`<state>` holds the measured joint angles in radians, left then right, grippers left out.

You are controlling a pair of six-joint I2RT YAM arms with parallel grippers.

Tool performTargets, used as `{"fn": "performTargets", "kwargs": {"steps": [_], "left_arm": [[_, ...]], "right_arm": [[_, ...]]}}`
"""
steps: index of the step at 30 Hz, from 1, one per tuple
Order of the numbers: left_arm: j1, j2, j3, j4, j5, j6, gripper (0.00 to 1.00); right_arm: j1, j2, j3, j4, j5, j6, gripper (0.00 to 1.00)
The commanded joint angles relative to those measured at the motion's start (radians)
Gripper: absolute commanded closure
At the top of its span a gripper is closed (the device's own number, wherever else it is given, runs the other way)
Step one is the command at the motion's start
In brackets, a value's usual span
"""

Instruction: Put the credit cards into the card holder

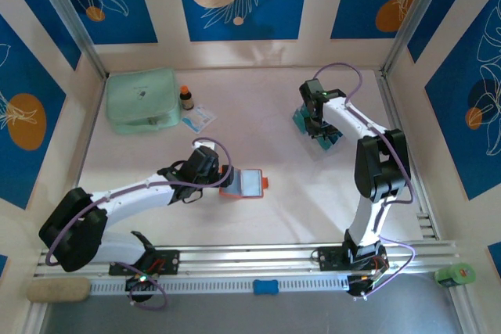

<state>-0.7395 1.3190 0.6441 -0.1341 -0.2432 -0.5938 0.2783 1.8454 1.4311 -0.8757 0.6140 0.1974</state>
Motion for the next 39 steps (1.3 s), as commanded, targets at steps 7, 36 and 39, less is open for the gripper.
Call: {"fn": "performTargets", "kwargs": {"steps": [7,36,39], "left_arm": [[0.011,-0.003,0.017,0.013,0.007,0.010,0.00],[0.011,-0.010,0.053,-0.019,0.035,0.044,0.00],[0.011,0.005,0.087,-0.057,0.051,0.081,0.00]], "right_arm": [[0.003,0.007,-0.018,-0.001,-0.005,-0.005,0.69],[0.072,-0.131,0.082,-0.092,-0.104,-0.047,1.00],[0.081,-0.177,0.108,-0.098,-0.181,-0.015,1.00]]}}
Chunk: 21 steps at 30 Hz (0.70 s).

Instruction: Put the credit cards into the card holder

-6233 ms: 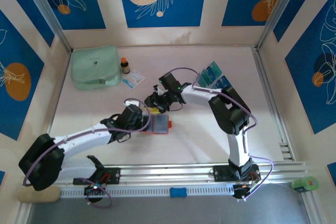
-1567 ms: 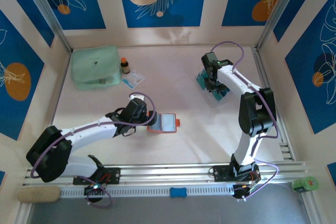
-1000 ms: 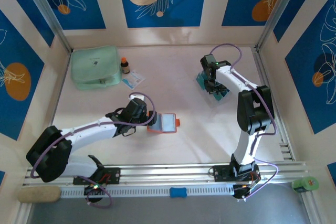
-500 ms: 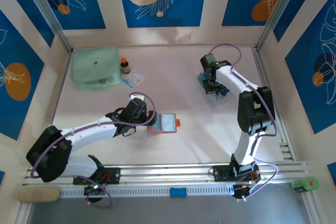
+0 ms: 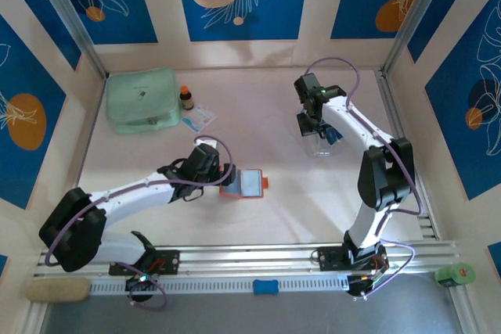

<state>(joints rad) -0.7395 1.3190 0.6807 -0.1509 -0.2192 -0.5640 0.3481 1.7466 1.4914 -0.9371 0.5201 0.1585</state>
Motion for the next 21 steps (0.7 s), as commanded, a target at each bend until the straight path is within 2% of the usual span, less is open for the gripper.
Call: {"fn": "performTargets", "kwargs": {"steps": [1,7,12,15,21], "left_arm": [[0.011,0.012,0.063,-0.053,0.027,0.063,0.00],[0.011,0.057,0.108,-0.123,0.016,0.101,0.00],[0.010,0.083,0.112,-0.139,0.012,0.107,0.00],[0.010,0.088,0.106,-0.139,0.010,0.107,0.00],[0.010,0.098,0.089,-0.137,0.000,0.108,0.00]], "right_arm": [[0.012,-0.097,0.046,-0.028,-0.128,0.038,1.00],[0.011,-0.252,-0.089,0.156,-0.469,0.191,1.00],[0.015,-0.381,-0.356,0.499,-0.761,0.393,1.00],[0.031,-0.427,-0.538,0.747,-0.852,0.529,1.00],[0.109,-0.426,-0.776,1.079,-0.837,0.699,1.00]]}}
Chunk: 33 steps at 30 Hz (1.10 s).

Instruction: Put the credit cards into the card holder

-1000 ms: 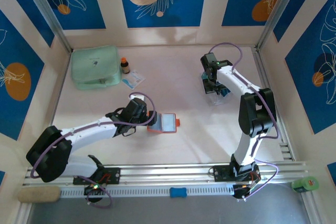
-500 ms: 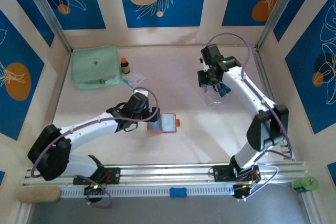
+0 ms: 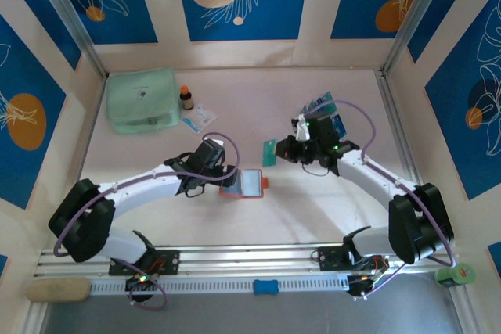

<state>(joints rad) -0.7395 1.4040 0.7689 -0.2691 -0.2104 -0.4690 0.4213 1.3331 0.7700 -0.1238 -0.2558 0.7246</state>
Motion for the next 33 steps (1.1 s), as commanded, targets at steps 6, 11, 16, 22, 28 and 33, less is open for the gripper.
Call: {"fn": "performTargets", "kwargs": {"steps": [6,11,16,22,28,33], "left_arm": [[0.009,0.031,-0.024,-0.008,-0.010,0.018,0.00],[0.009,0.035,-0.050,-0.005,-0.024,0.003,0.00],[0.009,0.031,-0.072,-0.008,-0.039,-0.016,0.00],[0.011,0.033,-0.089,-0.027,-0.062,-0.045,0.00],[0.009,0.034,-0.103,-0.028,-0.071,-0.060,0.00],[0.010,0.035,-0.108,-0.028,-0.076,-0.060,0.00]], "right_arm": [[0.120,0.037,-0.158,0.407,0.002,0.181,1.00],[0.159,0.090,-0.215,0.515,0.032,0.224,1.00],[0.184,0.138,-0.235,0.578,0.056,0.238,1.00],[0.197,0.180,-0.236,0.616,0.067,0.241,1.00],[0.207,0.217,-0.230,0.646,0.071,0.245,1.00],[0.220,0.247,-0.219,0.660,0.074,0.248,1.00]]}}
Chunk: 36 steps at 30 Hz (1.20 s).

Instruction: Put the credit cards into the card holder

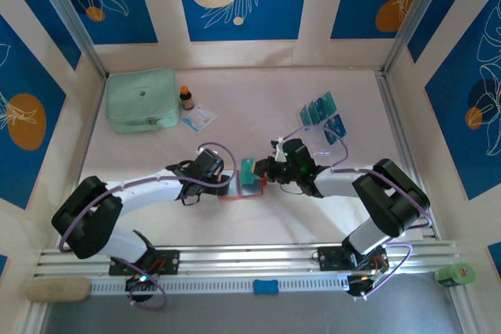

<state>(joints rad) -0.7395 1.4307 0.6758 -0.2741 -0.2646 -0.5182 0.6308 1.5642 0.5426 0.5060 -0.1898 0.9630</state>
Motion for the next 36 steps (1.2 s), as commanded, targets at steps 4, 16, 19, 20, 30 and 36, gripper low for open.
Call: {"fn": "performTargets", "kwargs": {"steps": [4,16,19,20,30,36], "left_arm": [[0.010,0.010,-0.016,-0.021,-0.020,-0.014,0.00],[0.009,0.009,-0.024,-0.016,-0.018,-0.014,0.00],[0.009,0.010,-0.025,-0.014,-0.019,-0.015,0.00],[0.009,0.013,-0.026,-0.011,-0.017,-0.014,0.00],[0.009,0.016,-0.028,-0.007,-0.018,-0.013,0.00],[0.009,0.014,-0.028,-0.008,-0.016,-0.012,0.00]], "right_arm": [[0.018,0.038,0.016,0.041,0.010,0.013,1.00],[0.027,0.082,0.031,0.066,0.005,0.028,1.00],[0.027,0.088,0.032,0.072,0.004,0.031,1.00],[0.027,0.088,0.033,0.072,0.002,0.031,1.00],[0.030,0.120,0.042,0.086,-0.008,0.040,1.00],[0.030,0.128,0.032,0.096,-0.011,0.043,1.00]]}}
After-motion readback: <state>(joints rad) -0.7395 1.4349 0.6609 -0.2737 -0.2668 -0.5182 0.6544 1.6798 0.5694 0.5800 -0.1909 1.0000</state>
